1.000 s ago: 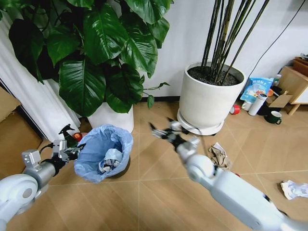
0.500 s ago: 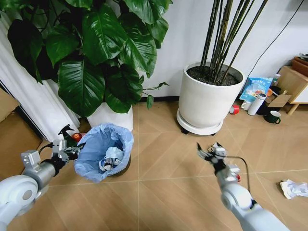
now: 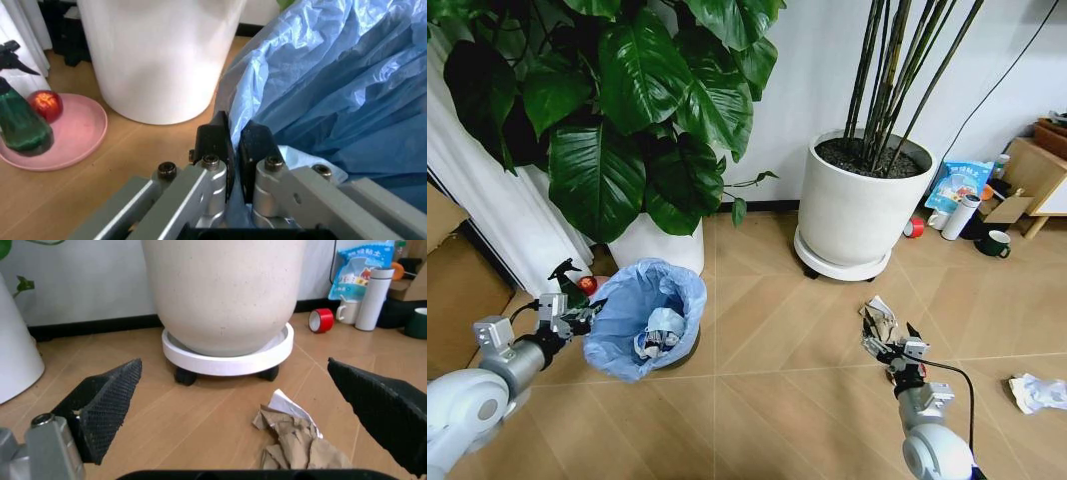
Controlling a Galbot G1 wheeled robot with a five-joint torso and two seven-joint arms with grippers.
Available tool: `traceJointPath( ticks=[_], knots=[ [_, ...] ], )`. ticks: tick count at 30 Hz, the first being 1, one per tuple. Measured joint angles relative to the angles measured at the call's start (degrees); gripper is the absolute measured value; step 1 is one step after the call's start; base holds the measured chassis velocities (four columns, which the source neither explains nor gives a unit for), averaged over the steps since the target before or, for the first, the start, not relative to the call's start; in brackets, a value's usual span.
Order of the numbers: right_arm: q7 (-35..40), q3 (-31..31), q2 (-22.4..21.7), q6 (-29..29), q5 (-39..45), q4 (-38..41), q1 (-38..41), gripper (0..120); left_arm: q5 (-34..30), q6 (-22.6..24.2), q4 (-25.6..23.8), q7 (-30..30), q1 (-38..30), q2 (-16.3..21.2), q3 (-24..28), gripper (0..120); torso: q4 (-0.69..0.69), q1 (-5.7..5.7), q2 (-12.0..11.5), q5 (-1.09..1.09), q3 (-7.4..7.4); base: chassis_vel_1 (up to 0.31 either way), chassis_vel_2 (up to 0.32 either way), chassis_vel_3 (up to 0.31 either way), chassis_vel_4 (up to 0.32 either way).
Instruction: Pick up the trash bin and place the garbage on the floor into it.
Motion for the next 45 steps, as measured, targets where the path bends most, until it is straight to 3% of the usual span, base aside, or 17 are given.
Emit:
traceJointPath(
  ticks=[17,45],
  knots=[
    [-0.9,0.5,0.5,0.8,-0.3,-1.3,-0.7,100,1.1,-0.1,-0.6,0.1,0.8,-1.3,0.2,0,0.0,0.0,0.0,-0.01,0.0,-0.01,-0.012,0.009,0.01],
    [-1.0,0.7,0.3,1.4,-0.7,-1.2,-1.1,100,1.7,-0.2,-1.1,0.2,1.4,-1.9,0.2,0,-0.01,0.0,0.0,0.0,0.0,-0.136,-0.139,0.139,0.136]
  ],
)
